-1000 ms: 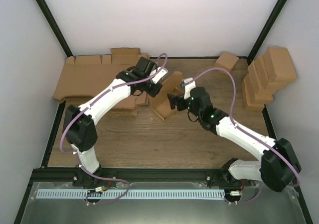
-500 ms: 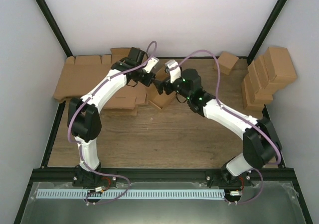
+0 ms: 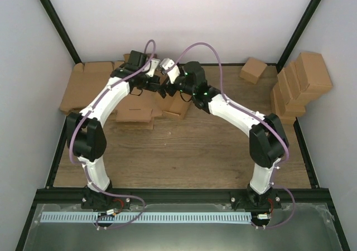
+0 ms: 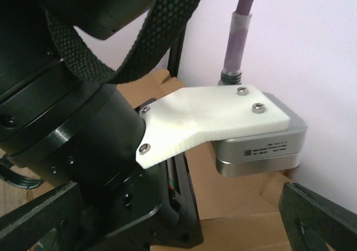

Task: Fold the paper box

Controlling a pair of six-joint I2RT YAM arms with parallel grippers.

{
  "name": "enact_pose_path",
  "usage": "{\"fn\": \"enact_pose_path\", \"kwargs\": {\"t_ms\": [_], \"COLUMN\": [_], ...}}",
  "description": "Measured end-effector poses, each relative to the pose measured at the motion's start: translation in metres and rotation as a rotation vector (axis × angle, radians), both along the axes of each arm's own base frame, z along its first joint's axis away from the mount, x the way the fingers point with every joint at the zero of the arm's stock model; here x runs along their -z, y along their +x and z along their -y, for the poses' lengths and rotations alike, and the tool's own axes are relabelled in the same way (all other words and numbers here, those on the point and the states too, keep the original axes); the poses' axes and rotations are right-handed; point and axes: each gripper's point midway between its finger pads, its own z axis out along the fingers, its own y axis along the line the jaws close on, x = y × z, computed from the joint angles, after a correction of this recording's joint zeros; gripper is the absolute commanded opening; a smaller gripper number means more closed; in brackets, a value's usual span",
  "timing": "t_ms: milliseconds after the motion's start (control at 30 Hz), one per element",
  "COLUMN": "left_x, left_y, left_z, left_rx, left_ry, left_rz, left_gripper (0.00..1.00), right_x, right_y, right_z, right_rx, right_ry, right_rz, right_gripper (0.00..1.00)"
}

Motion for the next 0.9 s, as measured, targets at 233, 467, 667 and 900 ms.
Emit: {"fn": "enact_pose_path", "kwargs": {"t_ms": [233,467,667,900], "left_x": [-0.009,-0.012,-0.022,-0.041], "left_y": [0.002,0.010,-0.003,-0.026], "left_z": [-0.044,-0.062,-0.065,-0.071], "left_rx": [-0.127,-0.175,-0.180,-0.192], "left_ry": [-0.094,-0.142,-0.163,-0.184], "left_rz": [-0.025,-0.027,0.007,0.069], "left_gripper": [0.04,0.04,0.04,0.04], "right_x": [-0.012,0.019,0.053,0.029], "right_y": [0.004,0.000,-0.017,-0.007], "right_z": [-0.028,-0.015,0.004,0.004], "right_rx": [-0.068,-0.051,-0.039,-0.027], "right_ry": [0.001,-0.053,-0.095,-0.077], "right_rz": [0.012,-0.047,-0.085,-0.016], "right_gripper": [1.00,1.00,1.00,1.00]}}
